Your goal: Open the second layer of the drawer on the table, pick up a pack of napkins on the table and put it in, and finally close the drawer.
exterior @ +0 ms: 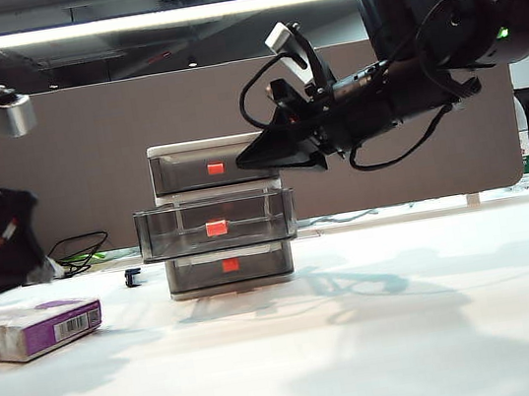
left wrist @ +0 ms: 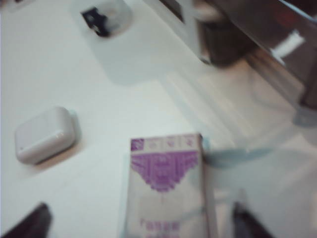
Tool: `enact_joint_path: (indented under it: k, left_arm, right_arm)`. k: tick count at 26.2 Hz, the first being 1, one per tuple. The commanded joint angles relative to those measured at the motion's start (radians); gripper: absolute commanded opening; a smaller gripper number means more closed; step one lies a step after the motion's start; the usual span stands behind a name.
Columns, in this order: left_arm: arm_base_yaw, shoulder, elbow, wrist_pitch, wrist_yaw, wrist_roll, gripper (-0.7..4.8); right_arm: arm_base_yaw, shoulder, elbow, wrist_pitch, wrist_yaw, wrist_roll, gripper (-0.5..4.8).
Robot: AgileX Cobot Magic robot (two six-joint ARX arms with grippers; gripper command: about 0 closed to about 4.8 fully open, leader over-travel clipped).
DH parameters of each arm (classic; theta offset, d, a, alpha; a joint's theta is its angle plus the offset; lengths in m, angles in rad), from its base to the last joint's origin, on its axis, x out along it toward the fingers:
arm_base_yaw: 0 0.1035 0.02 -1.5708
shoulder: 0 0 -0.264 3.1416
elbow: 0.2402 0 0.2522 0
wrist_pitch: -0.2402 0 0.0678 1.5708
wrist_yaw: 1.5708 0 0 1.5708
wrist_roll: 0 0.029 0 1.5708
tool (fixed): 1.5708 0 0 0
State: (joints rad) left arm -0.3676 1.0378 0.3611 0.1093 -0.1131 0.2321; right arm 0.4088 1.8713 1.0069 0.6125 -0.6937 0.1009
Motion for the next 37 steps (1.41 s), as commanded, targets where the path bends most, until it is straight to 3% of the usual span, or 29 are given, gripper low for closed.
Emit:
enact_joint_path:
  k: [1,6,10,21,24,32,34,37]
  left_arm:
    - [0.126,0.048,0.001,0.096,0.181,-0.008,4.49]
    - [0.251,0.141,0.014,0.125,0.382,-0.027,4.3]
    - [0.275,0.238,0.041,0.129,0.502,-0.027,4.29]
    - [0.266,0.311,0.063,0.144,0.517,-0.006,4.22]
    - [0.263,0.321,0.064,0.141,0.517,0.023,3.96]
    - [0.243,0.359,0.081,0.143,0.465,0.03,3.93]
    - [0.243,0.364,0.088,0.141,0.456,0.03,3.59]
    - [0.243,0.374,0.098,0.14,0.453,0.03,3.58]
  right_arm:
    - [0.002,-0.004,0.007,0.01,-0.008,0.004,-0.05]
    - [0.002,-0.004,0.007,0.009,-0.008,0.004,-0.05]
    - [0.002,-0.004,0.006,0.006,-0.008,0.004,-0.05]
    - [0.002,-0.004,0.006,-0.003,-0.007,0.003,-0.05]
    - [0.002,-0.004,0.006,-0.003,-0.008,0.003,-0.05]
    - [0.002,-0.004,0.006,-0.003,-0.008,0.003,-0.05]
    - [0.002,-0.004,0.006,-0.003,-0.008,0.003,-0.05]
    - [0.002,-0.004,0.006,-0.003,-0.008,0.003,-0.05]
